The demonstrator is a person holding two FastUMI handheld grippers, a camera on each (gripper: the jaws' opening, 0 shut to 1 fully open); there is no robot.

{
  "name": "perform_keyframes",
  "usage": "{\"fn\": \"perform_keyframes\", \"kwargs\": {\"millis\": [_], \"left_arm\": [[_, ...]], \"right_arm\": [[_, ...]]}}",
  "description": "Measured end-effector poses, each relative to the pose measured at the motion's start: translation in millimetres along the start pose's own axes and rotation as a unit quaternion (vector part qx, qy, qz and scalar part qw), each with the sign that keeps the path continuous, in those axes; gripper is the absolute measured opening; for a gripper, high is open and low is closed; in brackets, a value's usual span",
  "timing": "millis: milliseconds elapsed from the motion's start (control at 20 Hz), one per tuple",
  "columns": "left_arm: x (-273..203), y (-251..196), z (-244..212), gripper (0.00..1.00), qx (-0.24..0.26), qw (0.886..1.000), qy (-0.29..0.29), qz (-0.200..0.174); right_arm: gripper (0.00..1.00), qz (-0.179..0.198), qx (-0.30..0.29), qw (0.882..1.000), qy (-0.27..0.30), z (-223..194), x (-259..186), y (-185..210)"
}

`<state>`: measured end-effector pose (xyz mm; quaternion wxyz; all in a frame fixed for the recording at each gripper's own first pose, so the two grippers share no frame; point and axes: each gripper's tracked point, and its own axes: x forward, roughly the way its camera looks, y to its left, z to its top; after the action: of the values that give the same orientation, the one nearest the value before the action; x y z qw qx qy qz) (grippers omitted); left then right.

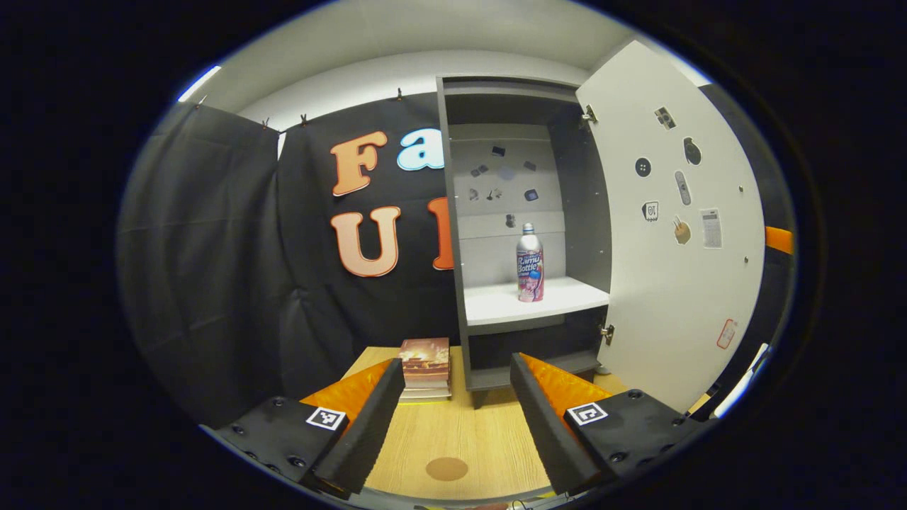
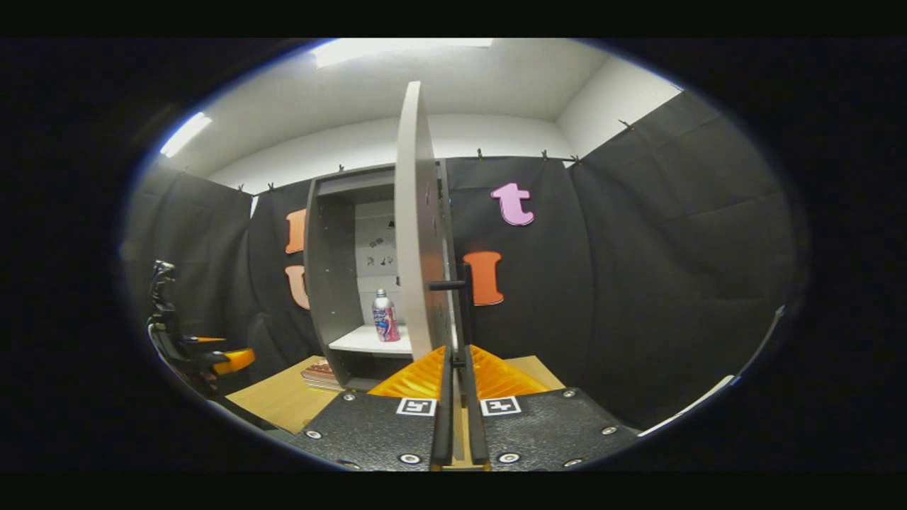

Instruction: Open the cabinet door with the right hand, grasp the bottle in the cabinet with the left hand and place it on the coaster, then close the cabinet door with the right hand.

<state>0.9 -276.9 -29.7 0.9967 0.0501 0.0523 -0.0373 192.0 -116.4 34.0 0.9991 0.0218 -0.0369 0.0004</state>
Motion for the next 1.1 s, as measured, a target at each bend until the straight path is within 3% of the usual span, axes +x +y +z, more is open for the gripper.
{"fn": "perform_keyframes", "kwargs": {"millis": [150, 200, 250, 450, 500, 600, 850, 1100], "left_arm": [[43, -31, 12, 1.0, -0.01, 0.999, -0.022, -0.034], [61, -43, 16, 0.95, -0.011, 0.999, -0.026, -0.045], [79, -51, 20, 1.0, -0.012, 0.998, -0.031, -0.055], [146, -86, 43, 1.0, -0.019, 0.994, -0.055, -0.087], [163, -94, 47, 0.94, -0.021, 0.994, -0.059, -0.092], [196, -108, 59, 1.0, -0.023, 0.993, -0.066, -0.099], [281, -133, 72, 0.98, -0.031, 0.99, -0.079, -0.111], [351, -151, 68, 0.98, -0.036, 0.99, -0.071, -0.115]], "right_arm": [[0.13, 0.009, 0.0, 0.999, -0.048, 16, 3, 13], [0.09, 0.015, 0.002, 0.998, -0.059, 20, 7, 19], [0.05, 0.013, 0.003, 0.998, -0.069, 22, 10, 23], [0.24, 0.003, -0.011, 0.998, -0.062, 15, 16, 26], [0.17, 0.0, -0.007, 0.998, -0.055, 13, 13, 29], [0.28, -0.007, 0.007, 0.999, -0.045, 8, 17, 33], [0.46, -0.031, 0.033, 0.998, -0.031, 0, 32, 38], [0.49, -0.062, 0.026, 0.998, -0.007, -17, 54, 34]]}}
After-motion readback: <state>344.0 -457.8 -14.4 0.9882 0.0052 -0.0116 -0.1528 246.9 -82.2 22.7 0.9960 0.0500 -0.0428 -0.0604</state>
